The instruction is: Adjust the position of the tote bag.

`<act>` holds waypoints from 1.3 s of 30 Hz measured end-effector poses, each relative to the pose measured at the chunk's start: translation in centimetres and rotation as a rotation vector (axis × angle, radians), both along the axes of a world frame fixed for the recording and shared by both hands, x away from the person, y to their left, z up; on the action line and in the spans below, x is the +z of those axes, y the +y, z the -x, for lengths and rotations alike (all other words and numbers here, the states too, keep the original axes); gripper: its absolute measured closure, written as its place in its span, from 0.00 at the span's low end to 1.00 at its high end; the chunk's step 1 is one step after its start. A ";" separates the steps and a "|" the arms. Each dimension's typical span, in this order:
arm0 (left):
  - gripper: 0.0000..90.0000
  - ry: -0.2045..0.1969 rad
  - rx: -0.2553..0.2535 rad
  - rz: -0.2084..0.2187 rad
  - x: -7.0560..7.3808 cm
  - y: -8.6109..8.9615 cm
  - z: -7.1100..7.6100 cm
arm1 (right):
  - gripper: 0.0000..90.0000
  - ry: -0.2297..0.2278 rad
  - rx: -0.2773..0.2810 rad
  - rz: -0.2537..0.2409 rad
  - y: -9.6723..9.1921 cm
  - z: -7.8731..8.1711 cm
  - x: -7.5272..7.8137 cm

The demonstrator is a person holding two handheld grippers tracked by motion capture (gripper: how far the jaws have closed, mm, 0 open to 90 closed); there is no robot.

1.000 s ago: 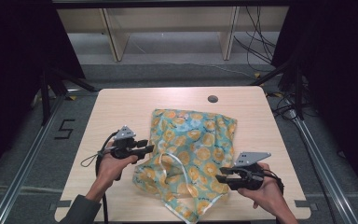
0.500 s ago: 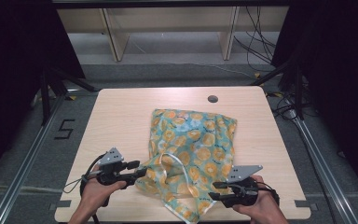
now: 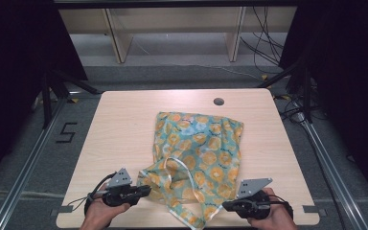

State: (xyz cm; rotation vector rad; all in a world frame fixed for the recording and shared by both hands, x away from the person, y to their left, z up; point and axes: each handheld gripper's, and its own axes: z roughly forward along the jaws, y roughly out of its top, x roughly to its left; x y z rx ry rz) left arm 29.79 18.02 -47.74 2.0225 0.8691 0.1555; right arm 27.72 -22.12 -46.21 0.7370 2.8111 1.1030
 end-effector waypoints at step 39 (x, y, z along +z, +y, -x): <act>0.94 -0.075 0.109 -0.007 4.0 -2.6 -12.8 | 1.00 -0.192 -0.204 0.080 3.4 -12.7 1.0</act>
